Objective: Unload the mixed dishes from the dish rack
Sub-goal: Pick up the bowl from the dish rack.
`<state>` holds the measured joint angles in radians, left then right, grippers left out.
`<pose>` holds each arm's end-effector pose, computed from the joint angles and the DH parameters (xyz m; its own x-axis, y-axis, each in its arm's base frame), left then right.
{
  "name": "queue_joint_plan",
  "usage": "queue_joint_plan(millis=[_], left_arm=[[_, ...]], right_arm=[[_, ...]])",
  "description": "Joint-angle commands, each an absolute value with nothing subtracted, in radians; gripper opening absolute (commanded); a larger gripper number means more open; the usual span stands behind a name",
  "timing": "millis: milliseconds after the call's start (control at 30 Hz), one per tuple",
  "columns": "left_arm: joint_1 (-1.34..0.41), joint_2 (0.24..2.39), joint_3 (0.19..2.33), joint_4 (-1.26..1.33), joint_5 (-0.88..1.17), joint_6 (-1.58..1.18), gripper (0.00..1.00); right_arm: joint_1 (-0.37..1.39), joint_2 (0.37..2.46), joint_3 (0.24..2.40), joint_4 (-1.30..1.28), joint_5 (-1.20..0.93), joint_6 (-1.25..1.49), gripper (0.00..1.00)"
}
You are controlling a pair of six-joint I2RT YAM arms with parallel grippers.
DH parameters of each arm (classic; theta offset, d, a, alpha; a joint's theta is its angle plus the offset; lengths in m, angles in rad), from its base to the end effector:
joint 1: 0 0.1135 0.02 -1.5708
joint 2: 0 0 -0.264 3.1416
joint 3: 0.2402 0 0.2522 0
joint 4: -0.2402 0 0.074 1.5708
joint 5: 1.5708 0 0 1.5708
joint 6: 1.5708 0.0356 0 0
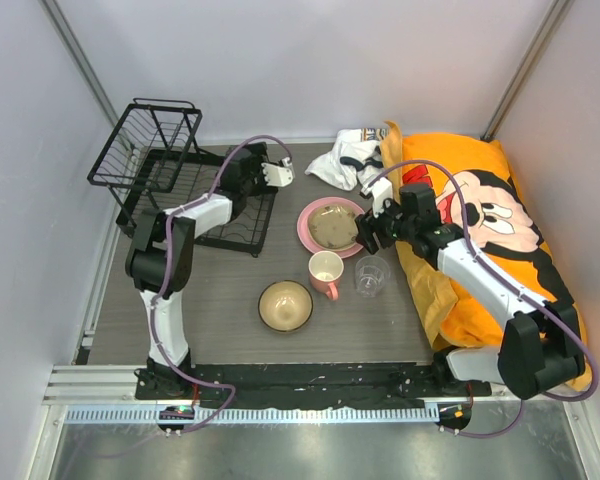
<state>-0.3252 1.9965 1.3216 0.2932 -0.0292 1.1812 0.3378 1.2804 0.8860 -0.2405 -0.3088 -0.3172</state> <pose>0.4357 -0.1458 0.2069 0.1376 0.9294 -0.3424 0.4381 0.2529 0.8626 0.2611 0.1032 0.2637 -0.3612 -0.4418 -0.8212 -0.6939 0.7157 -0.0799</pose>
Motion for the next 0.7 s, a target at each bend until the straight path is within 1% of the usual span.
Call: queue_joint_plan(millis=[0,100,133,200,233,300,400,600,667], left_arm=[[-0.307,2.037,1.396,0.374,0.023,1.2,0.98],[-0.301,2.066,1.416,0.373,0.023,1.209,0.91],[-0.301,2.072,1.417,0.374,0.025,1.215,0.86],[-0.299,2.088,1.42,0.379,0.025,1.223,0.81],[-0.299,2.094,1.422,0.383,0.025,1.23,0.77],[-0.298,2.109,1.43,0.391,0.02,1.233,0.75],[-0.298,2.121,1.434,0.41,0.017,1.229,0.66],[-0.298,2.146,1.442,0.46,0.006,1.229,0.56],[-0.298,2.152,1.447,0.462,-0.02,1.226,0.5]], right_arm=[[0.333,1.298,0.89,-0.225,-0.31,-0.334,0.69],[0.333,1.31,0.891,-0.229,-0.313,-0.337,0.69],[0.333,1.313,0.894,-0.233,-0.313,-0.337,0.69],[0.333,1.316,0.893,-0.233,-0.313,-0.339,0.69],[0.334,1.316,0.894,-0.235,-0.311,-0.339,0.69],[0.333,1.318,0.894,-0.235,-0.31,-0.339,0.69],[0.333,1.318,0.894,-0.236,-0.307,-0.339,0.69],[0.33,1.319,0.893,-0.236,-0.305,-0.341,0.69],[0.33,1.322,0.893,-0.236,-0.305,-0.342,0.69]])
